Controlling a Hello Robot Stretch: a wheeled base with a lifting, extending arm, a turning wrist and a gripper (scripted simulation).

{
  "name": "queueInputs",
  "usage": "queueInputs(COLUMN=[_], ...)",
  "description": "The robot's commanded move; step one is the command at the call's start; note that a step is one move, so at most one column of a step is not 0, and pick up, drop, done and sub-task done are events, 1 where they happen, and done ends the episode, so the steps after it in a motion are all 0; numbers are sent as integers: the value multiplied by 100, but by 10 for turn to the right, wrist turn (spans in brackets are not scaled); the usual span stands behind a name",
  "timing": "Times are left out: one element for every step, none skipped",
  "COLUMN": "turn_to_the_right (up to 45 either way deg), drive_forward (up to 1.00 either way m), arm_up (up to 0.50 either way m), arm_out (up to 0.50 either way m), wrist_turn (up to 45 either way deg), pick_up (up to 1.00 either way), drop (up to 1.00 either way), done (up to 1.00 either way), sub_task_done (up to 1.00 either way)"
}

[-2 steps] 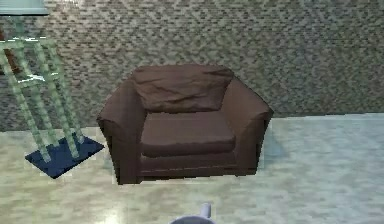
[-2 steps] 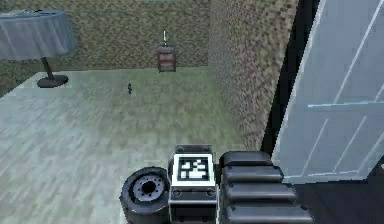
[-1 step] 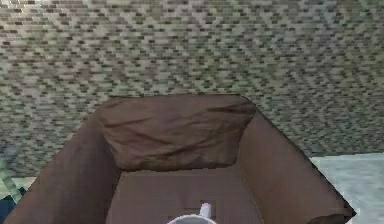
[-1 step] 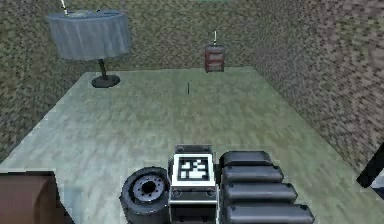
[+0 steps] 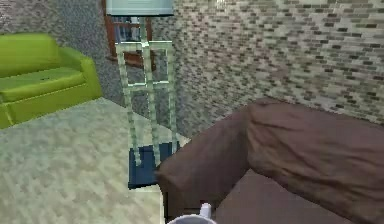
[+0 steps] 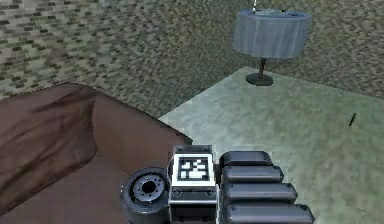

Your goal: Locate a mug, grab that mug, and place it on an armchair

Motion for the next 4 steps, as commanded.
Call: queueInputs(turn_to_the_right=[-450,0,0,0], drive_forward=[0,0,0,0], arm_up=[0,0,0,0], arm_out=[0,48,0,0], wrist_turn=[0,0,450,450], pick_up=[0,0,0,0], drop=[0,0,0,0], done=[0,0,0,0], sub_task_done=[0,0,0,0])
